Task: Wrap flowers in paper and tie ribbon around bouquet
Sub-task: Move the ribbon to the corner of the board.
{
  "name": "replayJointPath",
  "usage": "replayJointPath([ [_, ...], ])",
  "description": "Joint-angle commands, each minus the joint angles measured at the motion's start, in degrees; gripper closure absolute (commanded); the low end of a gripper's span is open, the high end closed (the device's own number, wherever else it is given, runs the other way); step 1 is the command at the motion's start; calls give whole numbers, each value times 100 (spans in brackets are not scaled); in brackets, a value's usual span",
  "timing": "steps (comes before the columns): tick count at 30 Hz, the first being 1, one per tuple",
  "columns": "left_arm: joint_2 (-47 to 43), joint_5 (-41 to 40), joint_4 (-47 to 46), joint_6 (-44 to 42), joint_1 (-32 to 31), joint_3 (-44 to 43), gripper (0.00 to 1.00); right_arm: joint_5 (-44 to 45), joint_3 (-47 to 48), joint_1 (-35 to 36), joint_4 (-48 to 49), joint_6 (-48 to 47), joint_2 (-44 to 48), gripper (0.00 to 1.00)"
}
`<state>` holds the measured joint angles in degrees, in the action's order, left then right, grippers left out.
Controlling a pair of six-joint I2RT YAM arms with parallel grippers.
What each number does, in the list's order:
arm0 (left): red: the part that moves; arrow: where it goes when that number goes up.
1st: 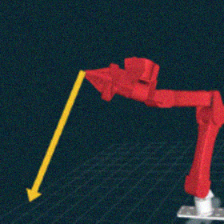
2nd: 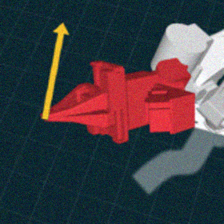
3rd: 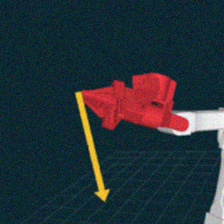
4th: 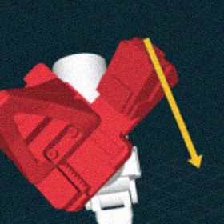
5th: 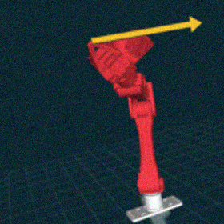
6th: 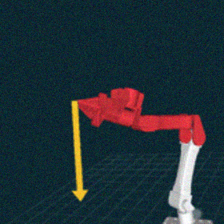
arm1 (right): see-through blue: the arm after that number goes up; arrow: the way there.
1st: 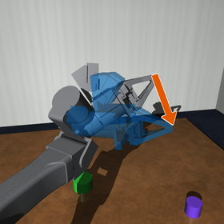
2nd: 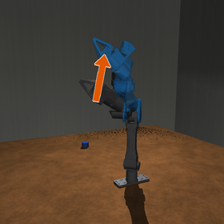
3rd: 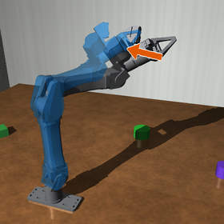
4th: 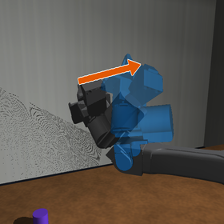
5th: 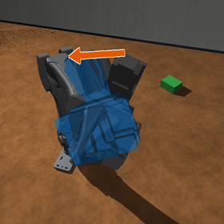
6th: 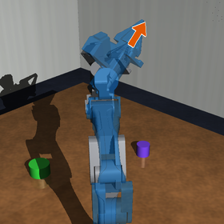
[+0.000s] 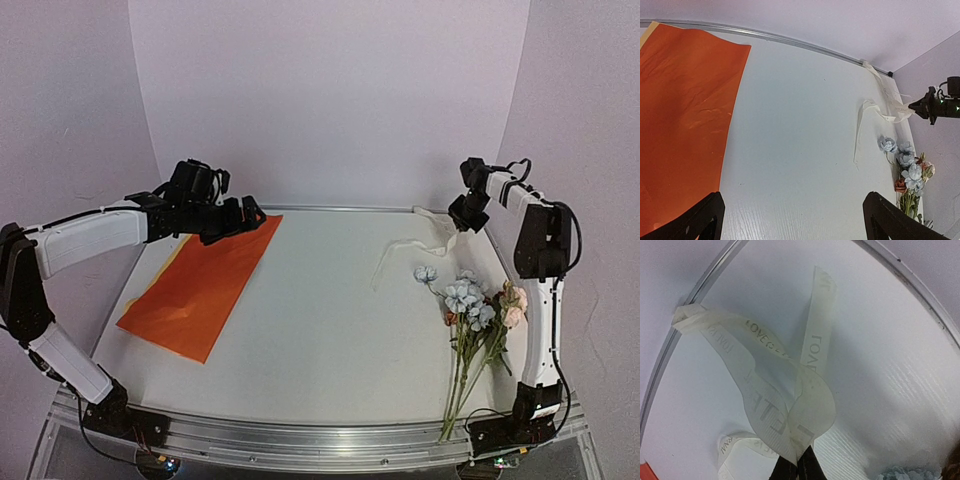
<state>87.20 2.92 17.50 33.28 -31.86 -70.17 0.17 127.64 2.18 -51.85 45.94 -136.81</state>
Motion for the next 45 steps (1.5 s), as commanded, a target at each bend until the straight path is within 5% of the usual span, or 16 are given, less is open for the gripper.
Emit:
replayJointPath([
  [1, -55, 13, -124, 75, 82, -92, 0, 524, -137, -230, -254, -540, 623, 100],
  [14, -133, 17, -157, 165, 119, 120, 0, 98, 172, -699, -357, -400, 620, 100],
  [22, -20, 136, -298, 377, 128, 263, 0, -860, 156, -27, -440, -476, 304, 100],
  [27, -106, 91, -254, 470, 128, 406, 0, -1393, 229, 37, -543, -360, -81, 68],
  [32, -211, -262, -88, 579, 147, 598, 0, -1671, 232, 47, -717, -398, 143, 21],
  [37, -405, -1047, 121, 1074, 207, 984, 0, -1803, -84, 66, -1087, -559, 804, 6],
  [45, -998, -2327, 1272, 2761, 757, 1776, 0, -2126, -1652, 441, -1282, -784, 2316, 2],
])
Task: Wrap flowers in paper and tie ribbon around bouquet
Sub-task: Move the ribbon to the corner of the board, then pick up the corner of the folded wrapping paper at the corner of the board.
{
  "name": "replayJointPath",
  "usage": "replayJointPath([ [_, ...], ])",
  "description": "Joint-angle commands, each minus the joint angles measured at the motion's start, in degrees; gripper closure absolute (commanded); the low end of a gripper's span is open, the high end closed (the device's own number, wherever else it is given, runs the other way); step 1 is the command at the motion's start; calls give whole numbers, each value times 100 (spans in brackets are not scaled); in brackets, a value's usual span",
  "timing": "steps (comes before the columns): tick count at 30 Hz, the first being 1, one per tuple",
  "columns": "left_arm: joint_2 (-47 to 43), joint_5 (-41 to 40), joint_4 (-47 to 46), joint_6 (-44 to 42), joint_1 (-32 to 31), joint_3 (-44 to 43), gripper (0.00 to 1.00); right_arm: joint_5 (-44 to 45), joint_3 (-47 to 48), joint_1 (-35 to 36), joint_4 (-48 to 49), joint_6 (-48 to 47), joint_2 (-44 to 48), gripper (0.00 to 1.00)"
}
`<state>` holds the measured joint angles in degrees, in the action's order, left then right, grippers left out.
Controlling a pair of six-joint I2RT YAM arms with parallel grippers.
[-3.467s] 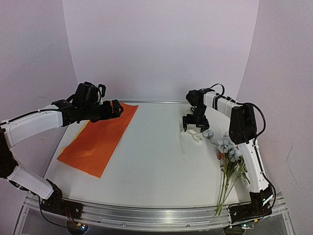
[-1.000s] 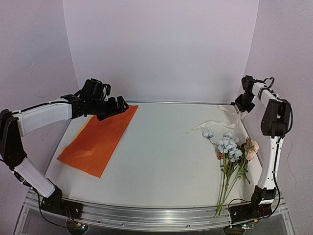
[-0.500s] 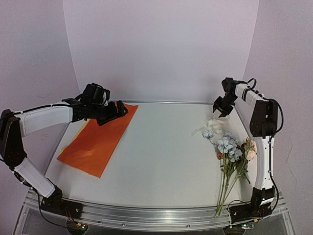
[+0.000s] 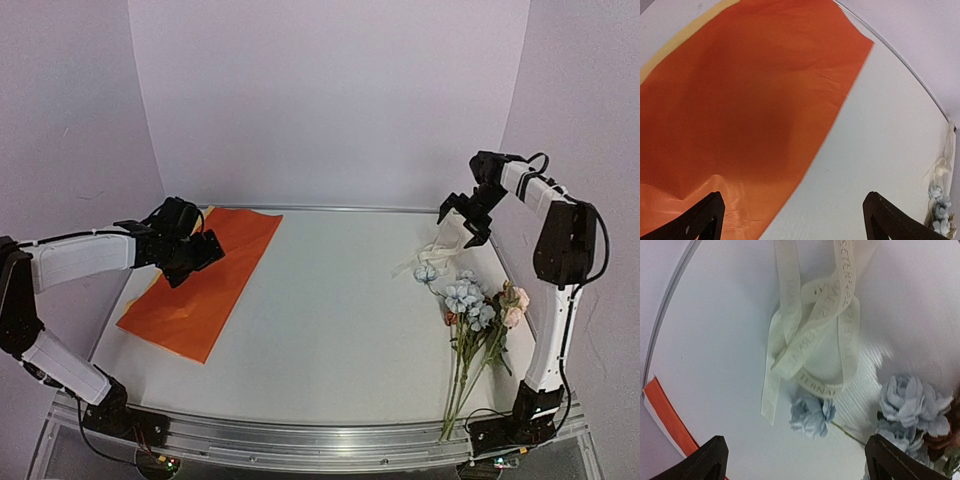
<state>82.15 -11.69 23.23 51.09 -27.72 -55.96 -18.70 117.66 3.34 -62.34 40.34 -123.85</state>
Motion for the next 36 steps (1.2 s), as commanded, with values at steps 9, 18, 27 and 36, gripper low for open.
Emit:
replayJointPath([
  [9, -1055, -979, 709, 553, 1832, 1305, 0, -447, -2779, 1329, 364, -263, 2431, 2],
  [18, -720, 75, -777, -812, 3410, 1712, 0, -623, -4170, 2036, 1455, 56, 3155, 2],
  [27, 123, 913, -1308, -962, 3796, 1708, 0, -746, -4698, 2342, 1884, 157, 3344, 2],
  [36, -461, 1677, -1383, -571, 3752, 2300, 12, -782, -4834, 2379, 1963, 125, 3231, 2],
])
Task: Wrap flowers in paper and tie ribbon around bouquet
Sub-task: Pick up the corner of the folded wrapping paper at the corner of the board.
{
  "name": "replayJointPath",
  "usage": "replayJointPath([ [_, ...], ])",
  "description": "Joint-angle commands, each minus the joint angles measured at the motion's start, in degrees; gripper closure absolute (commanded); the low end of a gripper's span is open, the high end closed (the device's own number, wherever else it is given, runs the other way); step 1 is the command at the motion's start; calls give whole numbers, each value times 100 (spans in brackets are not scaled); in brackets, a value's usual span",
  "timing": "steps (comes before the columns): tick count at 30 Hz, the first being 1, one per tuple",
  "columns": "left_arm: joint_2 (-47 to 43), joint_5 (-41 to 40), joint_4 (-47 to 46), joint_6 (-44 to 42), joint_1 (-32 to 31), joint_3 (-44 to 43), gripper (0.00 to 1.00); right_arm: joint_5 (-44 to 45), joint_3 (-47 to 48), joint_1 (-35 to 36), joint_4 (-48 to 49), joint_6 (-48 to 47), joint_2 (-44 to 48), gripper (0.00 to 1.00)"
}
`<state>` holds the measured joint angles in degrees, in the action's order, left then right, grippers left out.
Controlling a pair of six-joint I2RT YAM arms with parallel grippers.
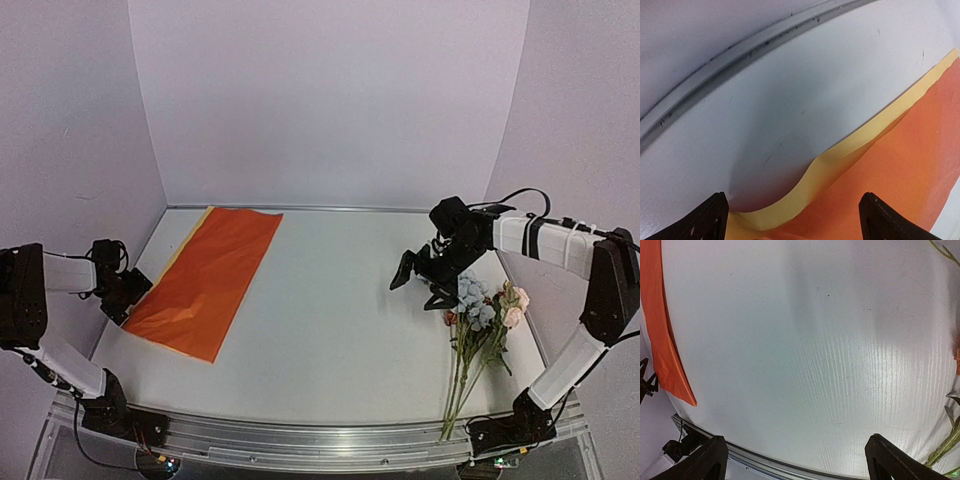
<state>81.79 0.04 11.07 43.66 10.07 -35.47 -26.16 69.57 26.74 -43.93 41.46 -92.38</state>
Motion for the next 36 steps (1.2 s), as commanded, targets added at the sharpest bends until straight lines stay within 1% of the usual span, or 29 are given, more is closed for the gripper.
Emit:
replayJointPath([
  [1, -485, 580, -160, 209, -51, 317, 15, -38, -30, 41, 126, 11, 64, 2],
  [3, -619, 722, -124, 264, -131, 401, 24, -40, -52, 43, 127, 1, 38, 2],
  [8, -1065, 743, 159, 496, -538, 449, 40, -41, -133, 62, 158, 2, -20, 2],
  [9, -1120, 758, 214, 560, -628, 458, 45, -39, -149, 77, 170, 1, -36, 2],
  [11, -1234, 785, 294, 661, -767, 471, 52, -43, -163, 100, 188, -9, -71, 2],
  [13, -1305, 796, 369, 755, -952, 481, 56, -42, -194, 134, 201, -16, -94, 2],
  [14, -1336, 747, 467, 801, -1012, 463, 57, -39, -208, 154, 206, -18, -96, 2],
  [15, -1366, 664, 587, 854, -1090, 439, 57, -38, -221, 174, 216, -22, -96, 2],
  [17, -1523, 356, 1001, 967, -1187, 429, 44, -30, -258, 191, 227, -41, -80, 2],
  [18, -1629, 169, 1139, 1027, -1192, 461, 41, -25, -282, 211, 244, -48, -70, 2],
  [20, -1842, -100, 1361, 1139, -1194, 558, 39, -21, -339, 235, 281, -48, -55, 2],
  [21, -1914, -134, 1406, 1213, -1198, 630, 38, -21, -363, 243, 300, -45, -52, 2],
  [25, -2122, -98, 1386, 1402, -1194, 949, 27, -21, -460, 279, 363, -23, -30, 2],
  [28, -2196, -24, 1223, 1521, -1199, 1133, 22, -22, -496, 300, 393, -16, -26, 2],
  [29, -2190, -22, 1176, 1548, -1200, 1163, 21, -21, -493, 305, 394, -15, -32, 2],
  [31, -2185, 234, 1028, 1587, -1200, 1228, 21, -29, -481, 312, 398, -7, -48, 2],
  [33, -2169, 320, 902, 1639, -1200, 1253, 21, -20, -472, 322, 403, -8, -49, 2],
  [36, -2115, 417, 714, 1654, -1200, 1242, 25, 6, -464, 331, 412, 12, -66, 2],
])
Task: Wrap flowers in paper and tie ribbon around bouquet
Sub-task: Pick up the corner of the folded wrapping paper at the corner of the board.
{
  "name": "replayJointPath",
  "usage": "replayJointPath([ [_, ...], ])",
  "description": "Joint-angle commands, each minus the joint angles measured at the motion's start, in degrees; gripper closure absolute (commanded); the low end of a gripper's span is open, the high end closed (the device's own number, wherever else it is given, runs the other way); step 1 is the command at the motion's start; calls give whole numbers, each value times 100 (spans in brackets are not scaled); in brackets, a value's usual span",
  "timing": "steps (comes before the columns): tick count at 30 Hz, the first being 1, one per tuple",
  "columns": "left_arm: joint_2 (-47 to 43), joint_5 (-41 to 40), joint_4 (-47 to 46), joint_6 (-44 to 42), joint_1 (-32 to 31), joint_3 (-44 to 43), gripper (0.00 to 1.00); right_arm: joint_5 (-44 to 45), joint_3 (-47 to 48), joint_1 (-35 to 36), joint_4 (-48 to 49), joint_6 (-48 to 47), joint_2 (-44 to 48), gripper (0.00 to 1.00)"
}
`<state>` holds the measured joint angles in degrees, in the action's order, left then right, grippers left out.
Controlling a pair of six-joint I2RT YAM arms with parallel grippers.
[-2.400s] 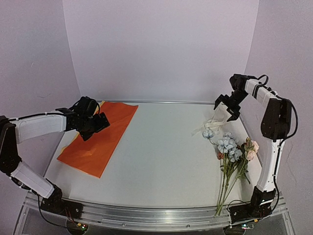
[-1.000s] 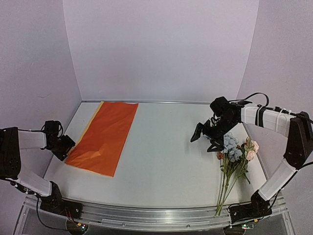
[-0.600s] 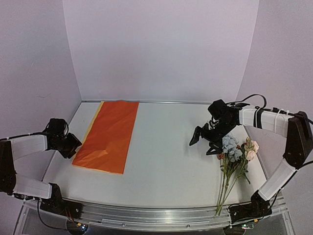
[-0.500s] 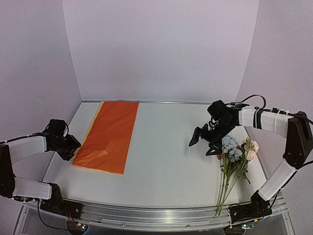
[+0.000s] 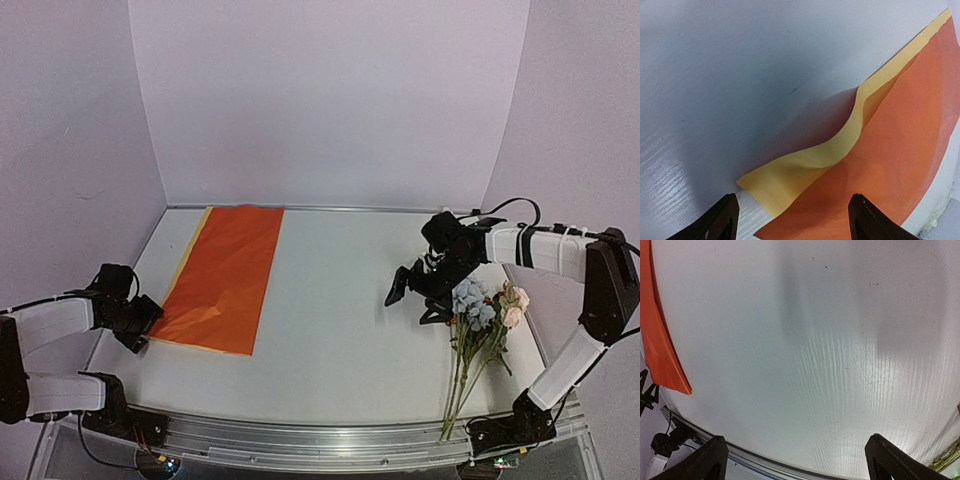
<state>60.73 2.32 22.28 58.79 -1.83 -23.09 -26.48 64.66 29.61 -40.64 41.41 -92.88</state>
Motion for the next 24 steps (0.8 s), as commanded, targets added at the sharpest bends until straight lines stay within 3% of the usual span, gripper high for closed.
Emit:
replayJointPath([
  [1, 13, 215, -457, 142, -12, 1, 30, 43, 26, 48, 85, 26, -22, 2],
  [8, 45, 343, -537, 168, -12, -15, 55, 64, 42, 70, 83, 57, -69, 3],
  [13, -141, 280, -556, -44, -11, -131, 79, 73, 102, 103, 83, 76, -143, 4],
  [17, -382, -40, -417, -1037, -11, -917, 99, 54, 147, 157, 83, 80, -179, 4],
  [19, -312, 126, -551, -1779, -11, -1408, 100, 4, 210, 169, 68, 86, -218, 4],
  [24, 280, 1938, -926, -3526, -28, -2511, 100, -42, 429, 258, -41, 88, -395, 6],
])
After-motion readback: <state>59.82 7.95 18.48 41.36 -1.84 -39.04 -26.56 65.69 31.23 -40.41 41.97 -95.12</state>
